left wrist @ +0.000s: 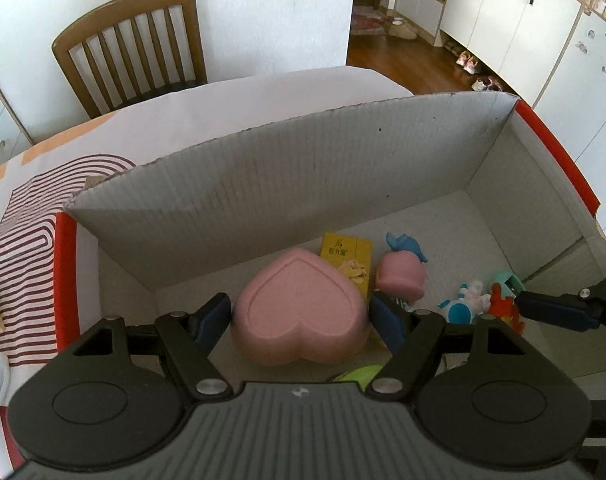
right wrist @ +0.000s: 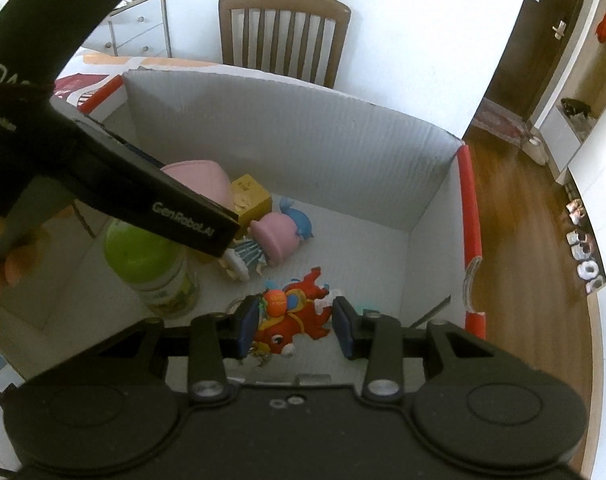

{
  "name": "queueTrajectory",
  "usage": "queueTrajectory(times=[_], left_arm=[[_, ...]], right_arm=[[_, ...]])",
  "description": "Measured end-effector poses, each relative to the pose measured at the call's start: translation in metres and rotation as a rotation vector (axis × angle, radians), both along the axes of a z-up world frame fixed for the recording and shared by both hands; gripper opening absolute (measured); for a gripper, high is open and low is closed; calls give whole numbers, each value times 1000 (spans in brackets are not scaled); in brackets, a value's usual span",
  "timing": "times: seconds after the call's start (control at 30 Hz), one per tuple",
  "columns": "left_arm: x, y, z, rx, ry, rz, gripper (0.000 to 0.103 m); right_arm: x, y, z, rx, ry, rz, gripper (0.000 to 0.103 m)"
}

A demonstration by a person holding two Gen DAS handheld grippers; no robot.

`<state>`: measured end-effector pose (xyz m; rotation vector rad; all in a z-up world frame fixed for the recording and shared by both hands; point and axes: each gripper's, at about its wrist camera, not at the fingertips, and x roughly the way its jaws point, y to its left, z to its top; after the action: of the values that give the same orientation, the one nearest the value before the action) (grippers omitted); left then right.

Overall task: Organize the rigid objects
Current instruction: 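Lower both items into the shoebox and open both tools, then withdraw both tools from the shoebox back toward the remaining pile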

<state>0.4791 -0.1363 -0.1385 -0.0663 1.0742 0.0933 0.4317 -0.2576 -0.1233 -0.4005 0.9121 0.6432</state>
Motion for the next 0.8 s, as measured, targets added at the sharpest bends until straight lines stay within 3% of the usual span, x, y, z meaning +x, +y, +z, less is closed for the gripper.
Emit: queueTrajectory(times=[0.37,0.8], left_arm=[[-8,-1,15,-19,-5,23,76],[-36,-6,48,-7,-72,31,76]], right_arm=[[0,-6,8,14,21,-19,54],[-16,-21,36,103,-8,-36,64]])
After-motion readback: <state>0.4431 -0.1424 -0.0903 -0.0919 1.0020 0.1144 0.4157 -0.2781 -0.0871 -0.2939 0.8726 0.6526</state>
